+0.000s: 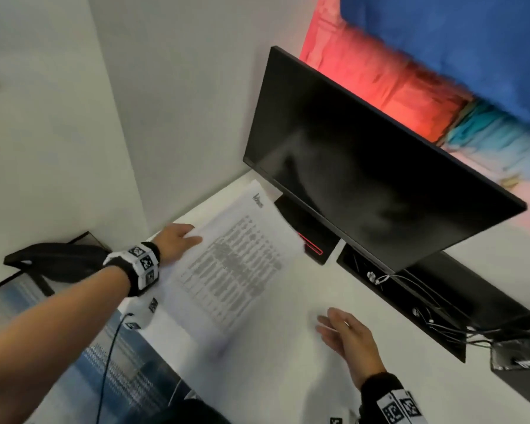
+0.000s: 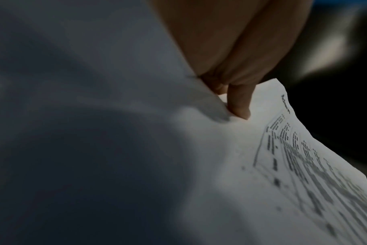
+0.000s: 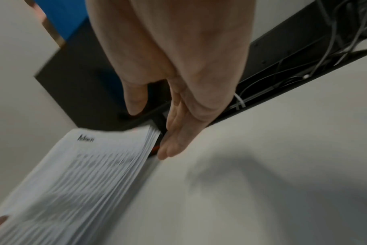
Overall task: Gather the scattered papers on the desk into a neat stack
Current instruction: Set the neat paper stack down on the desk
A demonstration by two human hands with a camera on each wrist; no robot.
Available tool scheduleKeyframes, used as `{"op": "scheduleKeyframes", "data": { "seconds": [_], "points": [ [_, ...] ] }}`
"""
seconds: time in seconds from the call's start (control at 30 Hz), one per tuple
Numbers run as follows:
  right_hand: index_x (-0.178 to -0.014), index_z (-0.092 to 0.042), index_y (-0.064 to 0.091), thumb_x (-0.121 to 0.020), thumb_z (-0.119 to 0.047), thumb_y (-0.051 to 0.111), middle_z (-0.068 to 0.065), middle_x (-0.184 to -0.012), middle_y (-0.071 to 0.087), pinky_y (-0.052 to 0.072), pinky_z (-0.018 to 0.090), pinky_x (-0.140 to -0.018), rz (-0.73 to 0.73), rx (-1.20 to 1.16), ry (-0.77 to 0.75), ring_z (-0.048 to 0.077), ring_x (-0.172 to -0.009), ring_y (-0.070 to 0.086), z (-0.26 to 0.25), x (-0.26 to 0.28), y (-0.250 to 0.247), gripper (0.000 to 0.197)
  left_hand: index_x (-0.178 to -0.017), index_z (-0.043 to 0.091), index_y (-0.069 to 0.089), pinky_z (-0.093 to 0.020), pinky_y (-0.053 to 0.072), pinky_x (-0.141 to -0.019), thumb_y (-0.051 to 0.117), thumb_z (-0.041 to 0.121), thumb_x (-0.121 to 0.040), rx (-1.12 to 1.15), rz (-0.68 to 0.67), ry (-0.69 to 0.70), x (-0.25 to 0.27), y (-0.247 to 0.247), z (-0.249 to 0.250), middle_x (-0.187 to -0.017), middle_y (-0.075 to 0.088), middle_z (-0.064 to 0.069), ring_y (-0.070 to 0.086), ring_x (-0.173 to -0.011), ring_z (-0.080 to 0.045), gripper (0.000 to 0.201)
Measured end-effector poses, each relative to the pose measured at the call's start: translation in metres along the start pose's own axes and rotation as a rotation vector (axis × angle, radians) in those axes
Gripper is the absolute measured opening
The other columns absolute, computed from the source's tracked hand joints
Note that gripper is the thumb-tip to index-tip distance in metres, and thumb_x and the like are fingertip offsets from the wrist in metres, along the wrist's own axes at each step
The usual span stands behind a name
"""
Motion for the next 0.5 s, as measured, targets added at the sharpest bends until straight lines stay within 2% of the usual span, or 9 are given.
{"op": "scheduleKeyframes", "data": {
  "seconds": [0.03, 0.1, 0.17, 0.23, 0.27, 0.33, 0.43, 0.5],
  "points": [
    [-0.113, 0.000, 0.067, -0.097, -0.013, 0.062, 0.019, -0.106, 0.077, 0.059, 0.032, -0.082, 0.032, 0.025, 0.040, 0.033, -0.096, 0.074, 0.012, -0.001, -0.011, 0.021, -0.116, 0.002, 0.069, -0.030, 0.045, -0.085, 0.063, 0.024, -0.096, -0.071, 0.005, -0.071, -0.011, -0.010, -0.015, -0.117, 0.069, -0.015, 0.065, -0.107, -0.035, 0.031],
    [-0.112, 0.004, 0.068, -0.096, -0.008, 0.062, 0.023, -0.104, 0.076, 0.058, 0.033, -0.079, 0.097, 0.062, 0.143, 0.034, -0.086, 0.073, 0.039, -0.002, -0.033, 0.021, -0.132, 0.000, 0.060, -0.034, 0.040, -0.102, 0.062, 0.025, -0.096, -0.221, 0.022, -0.176, -0.030, -0.021, -0.039, -0.135, 0.060, -0.016, 0.055, -0.125, -0.035, 0.044],
    [-0.109, 0.007, 0.068, -0.094, -0.006, 0.066, 0.021, -0.085, 0.077, 0.057, 0.029, -0.066, 0.162, 0.105, 0.235, 0.028, -0.067, 0.072, 0.062, -0.001, -0.051, 0.020, -0.136, 0.002, 0.057, -0.036, 0.039, -0.106, 0.061, 0.027, -0.095, -0.311, 0.037, -0.211, -0.045, -0.025, -0.052, -0.141, 0.056, -0.017, 0.052, -0.128, -0.035, 0.047],
    [-0.102, 0.008, 0.069, -0.089, -0.006, 0.072, 0.015, -0.064, 0.074, 0.055, 0.026, -0.055, 0.228, 0.149, 0.262, 0.021, -0.049, 0.069, 0.076, -0.001, -0.066, 0.019, -0.135, 0.005, 0.058, -0.037, 0.041, -0.105, 0.060, 0.027, -0.095, -0.372, 0.064, -0.201, -0.057, -0.024, -0.052, -0.139, 0.058, -0.017, 0.053, -0.126, -0.035, 0.046],
    [-0.099, 0.009, 0.069, -0.087, -0.005, 0.074, 0.015, -0.059, 0.072, 0.054, 0.026, -0.053, 0.254, 0.170, 0.262, 0.022, -0.047, 0.067, 0.080, 0.000, -0.072, 0.019, -0.135, 0.006, 0.058, -0.038, 0.041, -0.104, 0.058, 0.026, -0.096, -0.411, 0.072, -0.191, -0.061, -0.022, -0.048, -0.138, 0.058, -0.017, 0.054, -0.126, -0.035, 0.044],
    [-0.092, 0.012, 0.068, -0.086, -0.004, 0.076, 0.017, -0.057, 0.070, 0.052, 0.026, -0.054, 0.288, 0.188, 0.245, 0.025, -0.051, 0.064, 0.083, 0.003, -0.081, 0.019, -0.135, 0.008, 0.058, -0.038, 0.043, -0.102, 0.054, 0.025, -0.098, -0.506, 0.090, -0.153, -0.066, -0.018, -0.035, -0.135, 0.060, -0.016, 0.055, -0.124, -0.035, 0.041],
    [-0.080, 0.011, 0.061, -0.088, 0.001, 0.071, 0.018, -0.055, 0.061, 0.042, 0.023, -0.043, 0.264, 0.162, 0.244, 0.020, -0.043, 0.053, 0.082, 0.006, -0.084, 0.016, -0.127, 0.009, 0.062, -0.037, 0.048, -0.090, 0.050, 0.026, -0.098, -0.658, 0.105, -0.111, -0.069, -0.015, -0.017, -0.120, 0.067, -0.014, 0.062, -0.111, -0.034, 0.036],
    [-0.075, 0.010, 0.058, -0.090, 0.004, 0.067, 0.020, -0.058, 0.059, 0.039, 0.024, -0.045, 0.258, 0.165, 0.236, 0.020, -0.046, 0.052, 0.080, 0.008, -0.084, 0.019, -0.121, 0.009, 0.065, -0.036, 0.053, -0.085, 0.050, 0.026, -0.097, -0.762, 0.097, -0.133, -0.071, -0.013, -0.010, -0.111, 0.069, -0.011, 0.066, -0.102, -0.031, 0.033]
  ]
}}
Point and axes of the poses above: each hand's wrist, its own x-axis away from the middle knuckle, its own y-axis out of the palm, z = x × y, the point moved 4 cm from there along -x, towards the middle knuckle
